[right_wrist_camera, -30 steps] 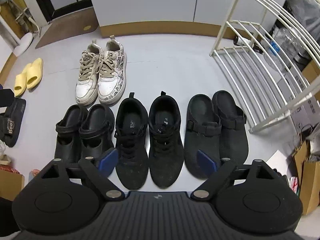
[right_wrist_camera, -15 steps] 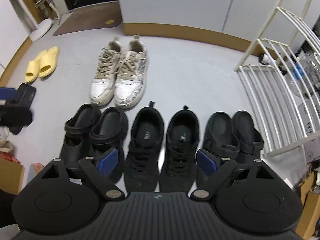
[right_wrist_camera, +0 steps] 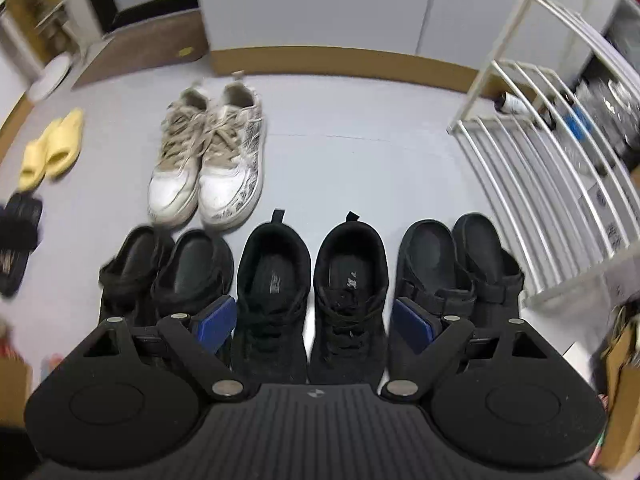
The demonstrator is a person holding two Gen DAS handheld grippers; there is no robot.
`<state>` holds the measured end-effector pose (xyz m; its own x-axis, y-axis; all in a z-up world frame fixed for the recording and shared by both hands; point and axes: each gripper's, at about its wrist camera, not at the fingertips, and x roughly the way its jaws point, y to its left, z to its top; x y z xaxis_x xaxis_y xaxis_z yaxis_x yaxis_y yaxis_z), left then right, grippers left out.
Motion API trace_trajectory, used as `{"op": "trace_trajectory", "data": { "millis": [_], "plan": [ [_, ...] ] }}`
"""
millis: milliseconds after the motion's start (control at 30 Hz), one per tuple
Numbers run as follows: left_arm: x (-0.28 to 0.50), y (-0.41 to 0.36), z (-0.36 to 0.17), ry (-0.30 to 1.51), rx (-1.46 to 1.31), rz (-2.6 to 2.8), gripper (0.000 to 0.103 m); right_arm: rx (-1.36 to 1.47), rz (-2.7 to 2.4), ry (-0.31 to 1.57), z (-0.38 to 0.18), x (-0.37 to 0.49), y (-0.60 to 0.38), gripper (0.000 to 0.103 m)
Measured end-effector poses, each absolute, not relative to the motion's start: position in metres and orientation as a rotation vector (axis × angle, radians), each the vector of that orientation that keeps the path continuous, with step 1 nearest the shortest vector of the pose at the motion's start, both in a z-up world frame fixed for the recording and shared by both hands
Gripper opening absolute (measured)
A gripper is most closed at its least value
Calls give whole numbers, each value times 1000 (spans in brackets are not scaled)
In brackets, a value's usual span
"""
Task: Organize scattered shoes
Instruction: 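Move the right gripper over the pair of black sneakers, then lower the right gripper into both black sneaker heels and close it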
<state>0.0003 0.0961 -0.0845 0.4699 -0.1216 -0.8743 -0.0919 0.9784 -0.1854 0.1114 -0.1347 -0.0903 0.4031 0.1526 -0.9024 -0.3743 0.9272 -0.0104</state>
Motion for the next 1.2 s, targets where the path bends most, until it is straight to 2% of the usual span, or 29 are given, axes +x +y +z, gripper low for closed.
{"op": "trace_trajectory", "data": {
  "millis": [433,500,567,633,700,800,1033,1200],
  "plan": [
    [-22,99,-83,1078,-198,-8,100,-119,383,1033,-127,109,-149,88],
    [-26,104,-80,1071,-215,-7,100,-126,388,998,-133,112,-149,78],
    [-27,106,-79,1070,-215,-3,100,-145,381,937,-140,116,-150,78],
    [-28,110,-78,1070,-215,4,100,-26,320,870,-157,118,-165,78],
    [-27,113,-78,1073,-216,13,100,68,290,883,-173,118,-176,78],
    [-25,119,-76,1072,-206,35,100,29,290,858,-188,111,-177,78],
    [-19,129,-76,1069,-197,60,100,50,274,907,-206,108,-180,78],
    [-10,137,-78,1078,-225,92,100,172,276,985,-210,117,-176,78]
  ]
}}
